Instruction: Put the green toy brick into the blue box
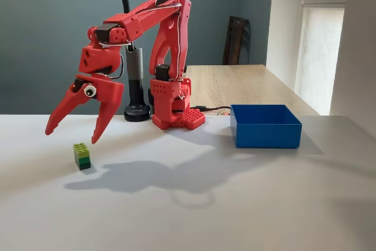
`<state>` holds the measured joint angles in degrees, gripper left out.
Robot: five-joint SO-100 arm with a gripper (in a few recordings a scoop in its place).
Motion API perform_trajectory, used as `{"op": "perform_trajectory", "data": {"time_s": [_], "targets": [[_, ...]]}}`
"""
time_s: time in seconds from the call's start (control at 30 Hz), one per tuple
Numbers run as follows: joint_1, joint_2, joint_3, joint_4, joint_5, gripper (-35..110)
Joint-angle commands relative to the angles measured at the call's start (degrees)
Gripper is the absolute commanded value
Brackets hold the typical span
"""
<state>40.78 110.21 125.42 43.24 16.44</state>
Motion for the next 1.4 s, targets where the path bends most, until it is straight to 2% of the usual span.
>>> {"op": "perform_trajectory", "data": {"time_s": [0.0, 0.3, 0.47, 0.83, 1.23, 1.37], "targets": [[0.88, 0.79, 0.09, -1.05, 0.97, 40], [2.02, -9.40, -4.04, -0.62, 1.93, 39], [2.20, -13.01, -8.26, 3.43, 3.69, 37], [2.29, -16.00, -14.85, 6.59, 7.91, 2], [2.29, -16.00, -18.63, 6.59, 8.70, 0], [2.29, -16.00, -23.20, 9.58, 8.53, 0]]}}
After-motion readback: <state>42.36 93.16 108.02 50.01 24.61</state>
